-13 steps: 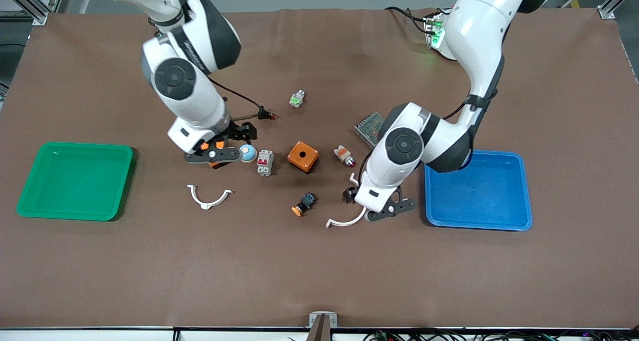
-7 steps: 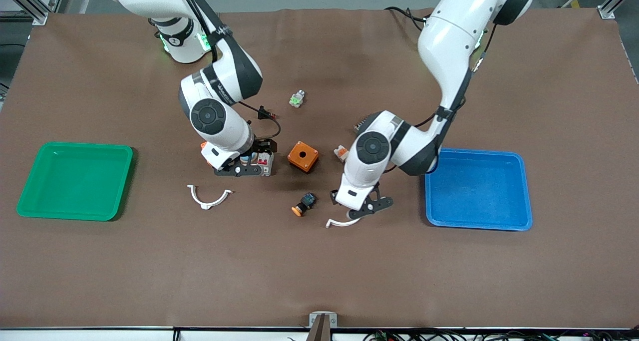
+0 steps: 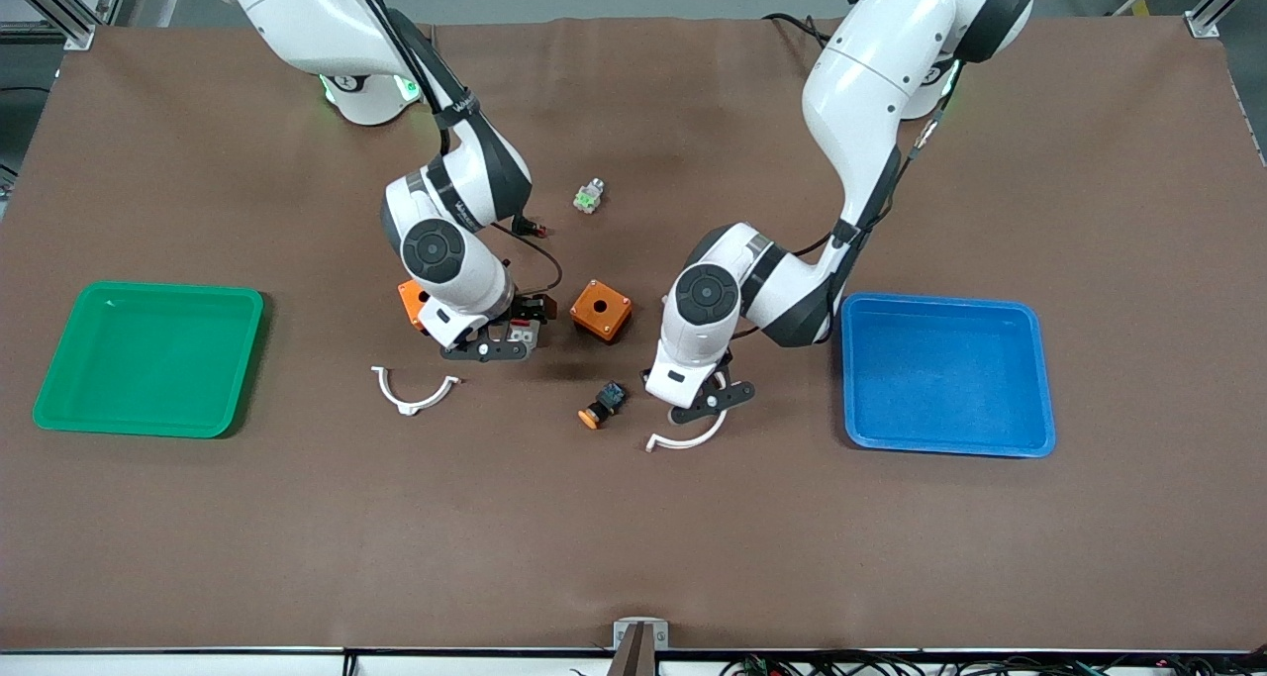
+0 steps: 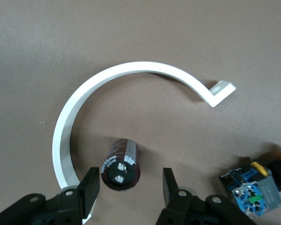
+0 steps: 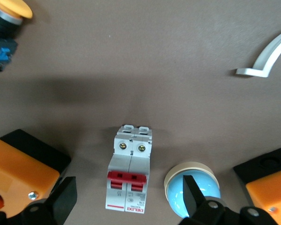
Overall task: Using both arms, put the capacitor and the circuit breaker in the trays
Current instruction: 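Close the right gripper on the breaker while the left gripper grasps the capacitor, then carry the breaker to the green tray while the left gripper carries the capacitor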
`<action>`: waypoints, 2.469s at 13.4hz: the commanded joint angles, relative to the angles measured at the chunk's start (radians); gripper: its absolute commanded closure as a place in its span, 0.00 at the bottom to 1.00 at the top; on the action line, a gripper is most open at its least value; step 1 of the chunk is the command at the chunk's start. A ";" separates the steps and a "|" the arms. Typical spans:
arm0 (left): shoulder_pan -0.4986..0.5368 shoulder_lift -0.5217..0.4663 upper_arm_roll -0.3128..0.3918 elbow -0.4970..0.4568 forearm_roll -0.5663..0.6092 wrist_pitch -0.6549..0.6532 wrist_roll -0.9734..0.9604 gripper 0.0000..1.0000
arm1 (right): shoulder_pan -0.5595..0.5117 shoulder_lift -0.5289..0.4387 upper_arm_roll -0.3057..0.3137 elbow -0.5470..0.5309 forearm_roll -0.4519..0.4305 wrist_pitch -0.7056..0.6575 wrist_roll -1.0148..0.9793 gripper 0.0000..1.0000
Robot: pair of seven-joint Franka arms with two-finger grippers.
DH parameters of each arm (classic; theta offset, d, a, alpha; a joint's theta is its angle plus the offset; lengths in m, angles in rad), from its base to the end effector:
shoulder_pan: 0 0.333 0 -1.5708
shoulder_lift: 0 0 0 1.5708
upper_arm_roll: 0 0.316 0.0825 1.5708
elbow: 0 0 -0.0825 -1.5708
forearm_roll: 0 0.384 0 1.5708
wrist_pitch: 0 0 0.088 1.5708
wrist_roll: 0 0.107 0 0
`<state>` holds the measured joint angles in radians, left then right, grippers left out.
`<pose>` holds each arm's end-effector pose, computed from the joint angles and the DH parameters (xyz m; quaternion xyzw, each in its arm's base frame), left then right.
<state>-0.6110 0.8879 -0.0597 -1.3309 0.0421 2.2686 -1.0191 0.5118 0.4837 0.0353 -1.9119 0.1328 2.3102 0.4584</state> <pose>0.5918 -0.4550 0.2007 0.9848 0.1718 0.0123 0.0235 0.5285 0.3240 0.2346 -0.9975 0.0042 0.0641 0.0279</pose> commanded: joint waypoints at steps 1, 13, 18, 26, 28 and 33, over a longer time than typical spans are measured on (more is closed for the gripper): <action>-0.012 0.013 0.017 0.024 0.002 -0.001 -0.009 0.39 | 0.019 0.002 -0.008 -0.006 0.016 0.012 0.008 0.00; 0.033 -0.043 0.023 0.024 0.002 -0.056 -0.006 1.00 | 0.013 0.016 -0.009 -0.003 0.016 0.015 0.006 0.73; 0.132 -0.200 0.023 0.021 0.004 -0.223 0.033 1.00 | 0.017 -0.002 -0.011 0.005 0.016 -0.032 0.005 0.84; 0.333 -0.225 0.024 -0.037 0.174 -0.256 0.083 1.00 | -0.139 -0.103 -0.018 0.287 0.004 -0.588 -0.007 0.83; 0.385 -0.227 0.024 -0.059 0.174 -0.256 0.132 1.00 | -0.209 -0.102 -0.017 0.368 -0.031 -0.700 -0.048 0.83; 0.479 -0.245 0.026 -0.094 0.177 -0.259 0.214 1.00 | -0.410 -0.116 -0.017 0.444 -0.113 -0.816 -0.309 0.83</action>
<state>-0.1576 0.6767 -0.0295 -1.3889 0.1987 2.0071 -0.8363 0.1807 0.3687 -0.0011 -1.4971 0.0563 1.5265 0.2523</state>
